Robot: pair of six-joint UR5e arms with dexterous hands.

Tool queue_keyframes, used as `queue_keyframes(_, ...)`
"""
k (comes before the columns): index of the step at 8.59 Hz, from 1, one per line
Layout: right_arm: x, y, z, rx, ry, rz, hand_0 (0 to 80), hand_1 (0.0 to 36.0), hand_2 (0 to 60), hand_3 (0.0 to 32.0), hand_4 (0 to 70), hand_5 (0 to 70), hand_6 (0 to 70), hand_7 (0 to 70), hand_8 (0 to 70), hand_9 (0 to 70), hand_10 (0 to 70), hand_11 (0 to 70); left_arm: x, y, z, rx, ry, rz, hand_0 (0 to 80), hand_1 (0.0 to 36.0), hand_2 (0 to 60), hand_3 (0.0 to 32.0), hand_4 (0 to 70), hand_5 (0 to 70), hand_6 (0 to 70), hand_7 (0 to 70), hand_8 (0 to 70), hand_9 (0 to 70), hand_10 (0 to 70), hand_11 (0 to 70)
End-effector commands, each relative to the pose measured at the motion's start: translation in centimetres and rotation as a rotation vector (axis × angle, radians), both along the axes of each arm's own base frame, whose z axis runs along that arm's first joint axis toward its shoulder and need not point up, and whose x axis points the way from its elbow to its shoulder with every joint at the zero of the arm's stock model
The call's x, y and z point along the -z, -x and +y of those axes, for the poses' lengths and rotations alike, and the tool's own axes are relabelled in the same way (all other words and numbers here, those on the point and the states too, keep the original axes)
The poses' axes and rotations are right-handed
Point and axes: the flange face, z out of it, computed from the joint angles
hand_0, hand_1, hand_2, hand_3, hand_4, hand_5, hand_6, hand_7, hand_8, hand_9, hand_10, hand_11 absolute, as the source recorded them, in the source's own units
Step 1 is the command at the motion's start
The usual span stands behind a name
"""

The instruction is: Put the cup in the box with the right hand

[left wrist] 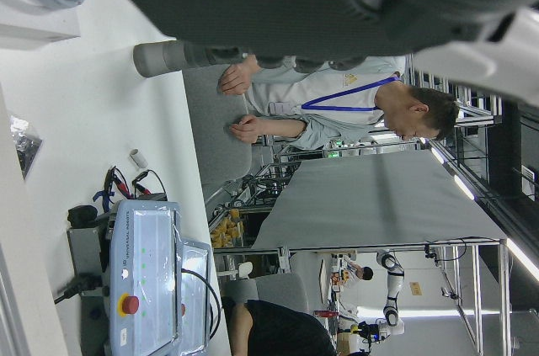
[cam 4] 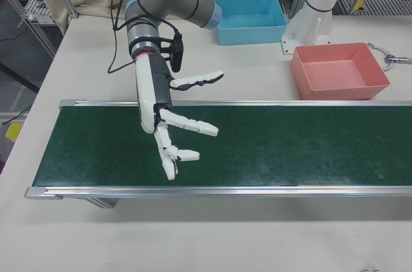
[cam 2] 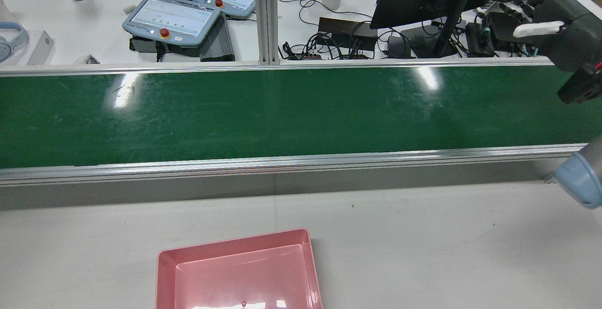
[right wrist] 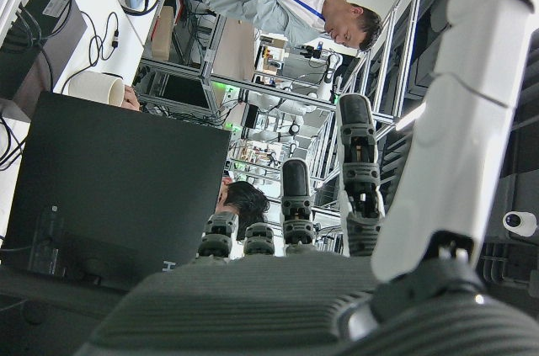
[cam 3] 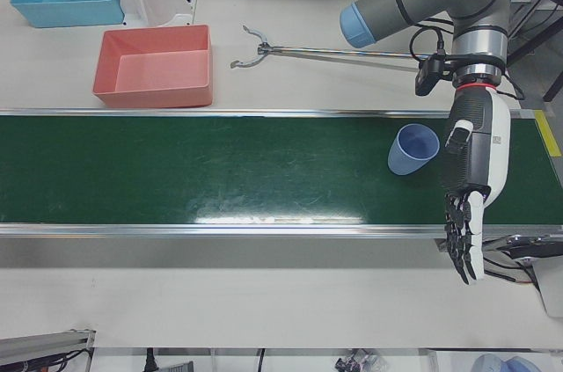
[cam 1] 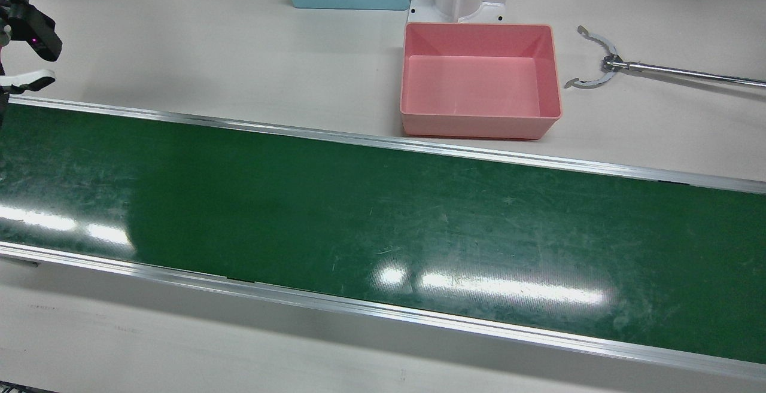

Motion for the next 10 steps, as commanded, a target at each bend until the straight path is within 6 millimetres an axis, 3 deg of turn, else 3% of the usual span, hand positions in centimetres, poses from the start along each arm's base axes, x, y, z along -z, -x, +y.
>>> queue_keyframes(1, 0.07, 0.05, -0.03, 0.001, -0.001, 0.000, 55.9, 12.2, 0.0, 0.0, 33.6, 5.4, 9.0, 39.4, 1.7, 8.7, 6.5, 11.1, 0.00, 0.00, 0.00, 0.000, 0.000, 0.000, 0.0, 0.0, 0.0, 0.0, 0.0, 0.0, 0.0, 0.0, 0.0, 0.0, 0.0, 0.0)
queue_keyframes(10, 0.01, 0.10, -0.10, 0.002, 0.000, 0.000, 55.8, 12.3, 0.0, 0.0, 34.0, 5.4, 9.1, 40.5, 1.9, 9.2, 6.3, 10.8, 0.00, 0.00, 0.00, 0.000, 0.000, 0.001, 0.0, 0.0, 0.0, 0.0, 0.0, 0.0, 0.0, 0.0, 0.0, 0.0, 0.0, 0.0)
